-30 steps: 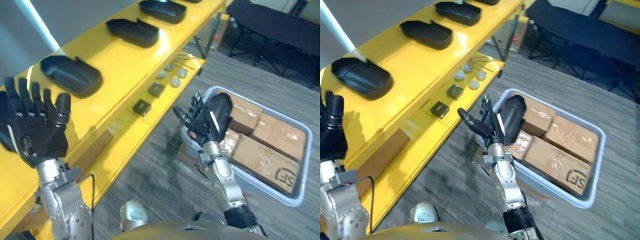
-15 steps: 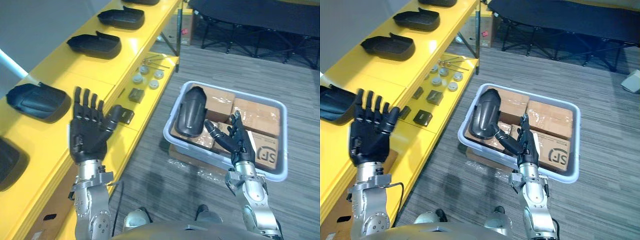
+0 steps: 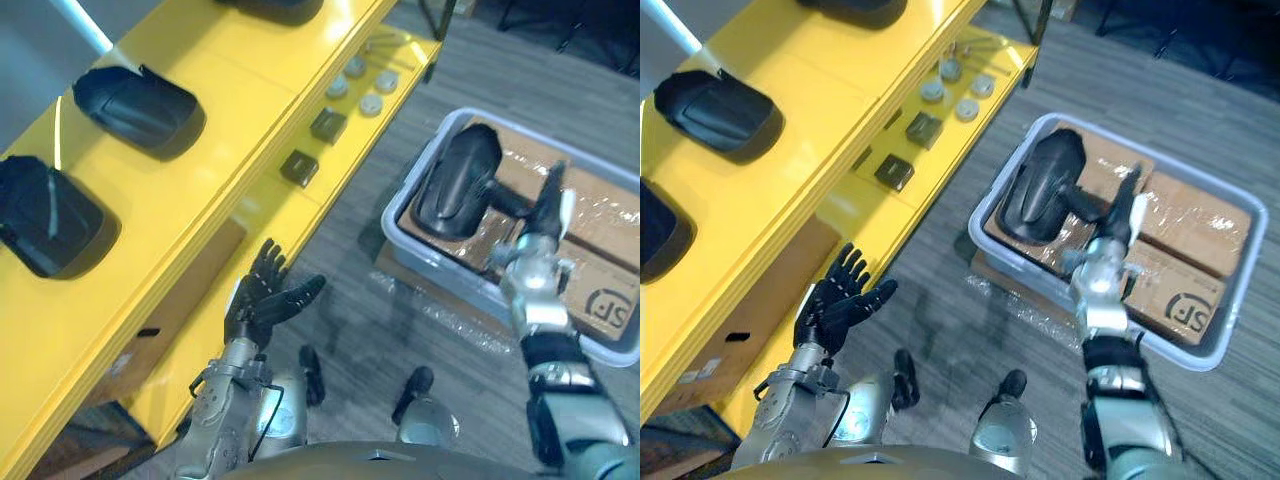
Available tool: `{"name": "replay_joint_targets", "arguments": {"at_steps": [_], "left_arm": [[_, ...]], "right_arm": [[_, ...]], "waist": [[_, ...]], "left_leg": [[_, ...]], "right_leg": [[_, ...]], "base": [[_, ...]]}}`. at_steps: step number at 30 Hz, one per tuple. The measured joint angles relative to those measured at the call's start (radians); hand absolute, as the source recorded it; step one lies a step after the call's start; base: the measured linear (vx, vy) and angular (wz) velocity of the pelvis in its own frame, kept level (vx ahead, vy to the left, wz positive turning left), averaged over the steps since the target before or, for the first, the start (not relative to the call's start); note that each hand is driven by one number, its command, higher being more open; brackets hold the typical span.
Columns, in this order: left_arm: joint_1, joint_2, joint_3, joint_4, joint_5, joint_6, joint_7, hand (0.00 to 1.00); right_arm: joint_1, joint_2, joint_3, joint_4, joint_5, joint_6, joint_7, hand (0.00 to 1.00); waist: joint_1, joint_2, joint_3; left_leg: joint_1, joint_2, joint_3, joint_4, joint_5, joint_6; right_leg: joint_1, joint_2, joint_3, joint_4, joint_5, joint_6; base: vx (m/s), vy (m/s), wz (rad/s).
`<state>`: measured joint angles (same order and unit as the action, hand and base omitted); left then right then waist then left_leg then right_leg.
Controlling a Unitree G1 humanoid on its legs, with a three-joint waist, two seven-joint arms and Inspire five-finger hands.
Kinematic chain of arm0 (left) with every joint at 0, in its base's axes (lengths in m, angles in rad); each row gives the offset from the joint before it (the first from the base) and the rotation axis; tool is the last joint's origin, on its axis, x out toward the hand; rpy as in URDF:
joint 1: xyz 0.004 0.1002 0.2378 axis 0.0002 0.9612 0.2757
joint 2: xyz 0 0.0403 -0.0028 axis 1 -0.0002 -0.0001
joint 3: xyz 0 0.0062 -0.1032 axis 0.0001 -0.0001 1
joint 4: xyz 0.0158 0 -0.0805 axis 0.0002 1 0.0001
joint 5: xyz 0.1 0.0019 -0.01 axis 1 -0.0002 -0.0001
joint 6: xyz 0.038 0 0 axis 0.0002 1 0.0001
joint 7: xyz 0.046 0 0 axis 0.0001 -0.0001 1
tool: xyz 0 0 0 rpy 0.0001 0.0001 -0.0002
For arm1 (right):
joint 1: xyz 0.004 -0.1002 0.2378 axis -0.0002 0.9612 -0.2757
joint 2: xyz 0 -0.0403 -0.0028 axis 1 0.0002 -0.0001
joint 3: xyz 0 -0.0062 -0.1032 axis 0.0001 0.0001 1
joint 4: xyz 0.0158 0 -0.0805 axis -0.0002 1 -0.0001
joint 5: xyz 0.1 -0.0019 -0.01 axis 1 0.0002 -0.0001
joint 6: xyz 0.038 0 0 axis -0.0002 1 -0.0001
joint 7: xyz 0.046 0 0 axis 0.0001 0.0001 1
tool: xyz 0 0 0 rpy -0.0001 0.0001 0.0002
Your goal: Walk over and take three plastic housings, then place them on the shelf
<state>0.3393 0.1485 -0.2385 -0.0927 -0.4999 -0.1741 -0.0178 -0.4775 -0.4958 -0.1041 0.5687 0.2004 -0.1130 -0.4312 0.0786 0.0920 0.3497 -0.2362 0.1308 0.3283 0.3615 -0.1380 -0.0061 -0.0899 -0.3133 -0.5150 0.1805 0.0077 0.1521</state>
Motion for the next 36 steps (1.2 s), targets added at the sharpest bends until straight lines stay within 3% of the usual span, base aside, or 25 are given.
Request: {"name": "replay_joint_targets", "arguments": {"at_steps": [8, 14, 18, 25, 26, 30, 36], "left_arm": [[-0.052, 0.028, -0.063, 0.004, 0.001, -0.045, 0.033, 1.0], [-0.11, 0.028, -0.071, 0.034, 0.001, -0.047, 0.091, 1.0], [-0.13, 0.027, -0.074, 0.072, 0.0, -0.048, 0.108, 1.0], [-0.163, 0.025, -0.108, 0.136, -0.01, -0.05, 0.097, 1.0], [-0.171, 0.024, -0.114, 0.153, -0.01, -0.05, 0.092, 1.0], [-0.175, 0.025, -0.122, 0.175, -0.025, -0.066, 0.085, 1.0], [-0.176, 0.026, -0.14, 0.174, -0.048, -0.088, 0.069, 1.0]], "right_arm": [[-0.133, -0.087, 0.03, 0.108, 0.052, 0.056, -0.01, 1.0], [-0.243, -0.133, 0.039, 0.328, 0.14, 0.164, -0.008, 1.0], [-0.316, -0.169, 0.099, 0.409, 0.136, 0.169, -0.011, 1.0], [-0.511, -0.309, 0.196, 0.581, 0.137, 0.186, -0.022, 1.0], [-0.524, -0.325, 0.203, 0.601, 0.126, 0.194, -0.02, 0.0], [-0.553, -0.346, 0.269, 0.637, 0.083, 0.211, -0.021, 0.0], [-0.57, -0.422, 0.343, 0.637, -0.111, 0.351, 0.018, 0.0]], "waist": [[0.01, 0.013, 0.068], [0.042, 0.044, 0.1], [0.058, 0.055, 0.111], [0.104, 0.105, 0.135], [0.113, 0.109, 0.137], [0.118, 0.111, 0.138], [0.119, 0.122, 0.141]], "left_leg": [[-0.105, 0.03, -0.009, 0.126, -0.041, 0.018], [-0.167, 0.038, -0.017, 0.182, -0.053, 0.034], [-0.199, 0.038, -0.026, 0.194, -0.048, 0.041], [-0.276, 0.016, -0.033, 0.191, -0.02, 0.065], [-0.284, 0.016, -0.034, 0.191, -0.018, 0.068], [-0.303, 0.015, -0.036, 0.184, -0.012, 0.068], [-0.31, 0.01, -0.047, 0.159, 0.009, 0.062]], "right_leg": [[-0.066, 0.002, 0.012, 0.031, 0.019, -0.006], [-0.109, 0.0, 0.019, 0.047, 0.035, -0.006], [-0.138, -0.007, 0.014, 0.068, 0.036, -0.009], [-0.211, -0.033, -0.002, 0.089, 0.046, -0.013], [-0.217, -0.034, -0.003, 0.09, 0.047, -0.014], [-0.239, -0.035, -0.006, 0.094, 0.046, -0.018], [-0.243, -0.036, -0.025, 0.093, 0.043, -0.031]], "base": [[-0.11, 0.056, -0.03], [-0.07, 0.055, 0.0], [-0.06, 0.024, 0.06], [-0.06, 0.013, 0.08], [-0.03, -0.001, 0.0], [-0.04, -0.02, 0.01], [-0.04, -0.034, 0.06]]}}
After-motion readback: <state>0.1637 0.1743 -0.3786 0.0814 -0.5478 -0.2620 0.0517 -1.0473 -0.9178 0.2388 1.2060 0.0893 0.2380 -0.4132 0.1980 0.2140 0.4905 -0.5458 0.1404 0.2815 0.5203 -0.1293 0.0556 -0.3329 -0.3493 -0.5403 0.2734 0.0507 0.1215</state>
